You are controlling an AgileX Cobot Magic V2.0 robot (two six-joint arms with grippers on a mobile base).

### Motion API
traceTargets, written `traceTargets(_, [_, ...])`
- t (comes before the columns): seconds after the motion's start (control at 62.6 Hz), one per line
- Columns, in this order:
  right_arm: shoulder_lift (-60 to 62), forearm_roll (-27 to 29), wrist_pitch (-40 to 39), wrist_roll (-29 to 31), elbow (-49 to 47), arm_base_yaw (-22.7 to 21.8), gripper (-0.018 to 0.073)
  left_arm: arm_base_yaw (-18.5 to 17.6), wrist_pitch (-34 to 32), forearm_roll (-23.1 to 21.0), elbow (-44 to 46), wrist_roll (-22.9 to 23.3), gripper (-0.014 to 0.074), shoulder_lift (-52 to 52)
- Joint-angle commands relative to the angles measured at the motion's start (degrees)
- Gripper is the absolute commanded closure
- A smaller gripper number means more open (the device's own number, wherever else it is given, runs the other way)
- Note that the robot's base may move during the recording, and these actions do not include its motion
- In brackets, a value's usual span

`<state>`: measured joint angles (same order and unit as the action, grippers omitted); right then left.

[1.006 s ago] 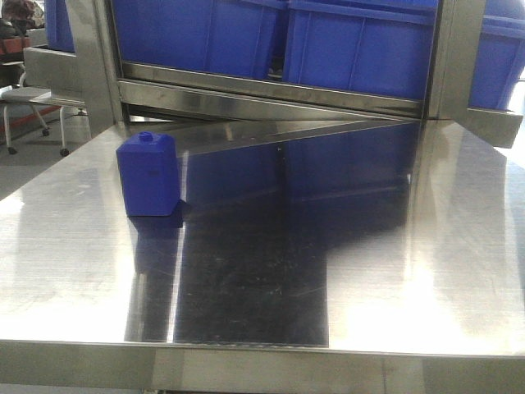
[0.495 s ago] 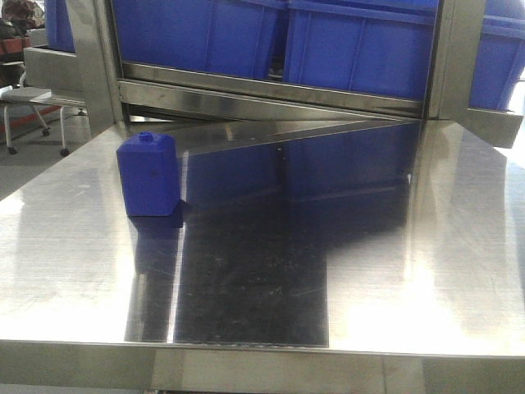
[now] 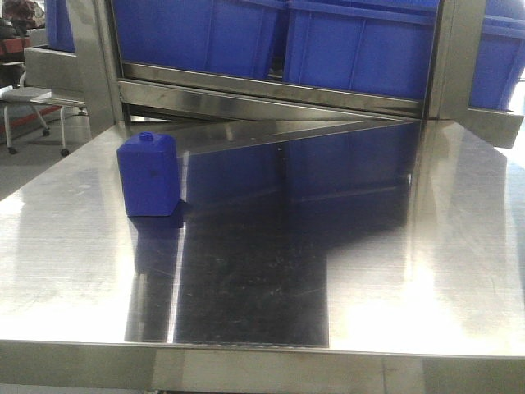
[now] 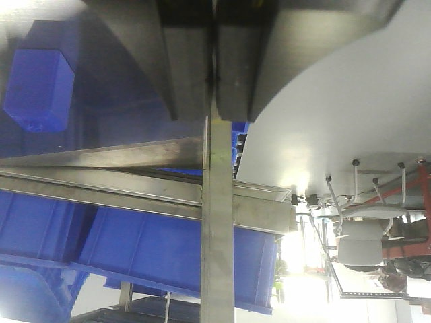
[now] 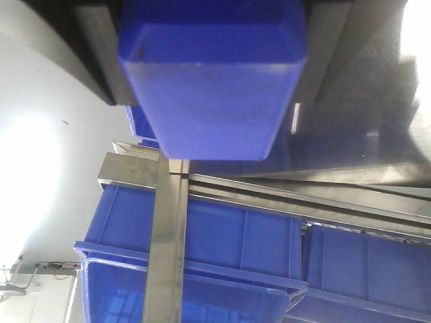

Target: Pick and sort blue part to right shelf

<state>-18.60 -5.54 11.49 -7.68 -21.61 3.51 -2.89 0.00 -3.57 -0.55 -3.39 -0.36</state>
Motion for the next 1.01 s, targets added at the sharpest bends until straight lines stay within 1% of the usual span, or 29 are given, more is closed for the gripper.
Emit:
traceTargets(0.0, [-0.17,-0.76,-5.43,0.50,-1.70,-0.36,0.0186,-0.44,-4.70,-0.32,-1.17,0.15,0.0473,-1.34])
traceTargets(0.288, [-0.17,-0.76,-5.43,0.50,-1.70,-0.36,0.0186,-0.79,-4.70,-0.49,-1.06,0.15,0.0473,-1.11])
traceTargets(0.367, [-0.16,-0.76,-5.37,0.50,-1.70,-0.36,0.0186,-1.31,-3.87,-0.49,0.17,1.16,0.0473,-0.33])
traceTargets(0.431, [-0.16,-0.76,-5.37,0.50,-1.70,-0.36,0.0186,-1.98,-0.91,-0.49,3.24,1.91,0.0473,1.03])
traceTargets(0.511, [-0.16,-0.76,-5.43,0.50,-1.70,-0.36,0.0186,-3.46,5.44,-0.49,7.84,5.80,0.0473,3.09])
traceTargets(0.575, [-0.16,-0.76,-5.43,0.50,-1.70,-0.36,0.0186,-4.62,8.91,-0.49,11.44,9.59,0.0473,5.48])
traceTargets(0.639, [-0.16,-0.76,-5.43,0.50,-1.70,-0.36,0.0186,-5.99,11.86,-0.49,14.55,12.10,0.0473,8.37])
traceTargets(0.687, [-0.16,-0.76,-5.43,0.50,-1.70,-0.36,0.0186,-6.78,12.44,-0.49,16.22,13.20,0.0473,10.55])
traceTargets(0.91, [-0.16,-0.76,-5.43,0.50,-1.70,-0.36,0.0186,-10.83,12.87,-0.21,22.48,13.17,0.0469,23.42])
traceTargets(0.99, [-0.16,-0.76,-5.43,0.50,-1.70,-0.36,0.0186,-12.33,13.45,-0.10,24.48,13.17,0.0423,28.65])
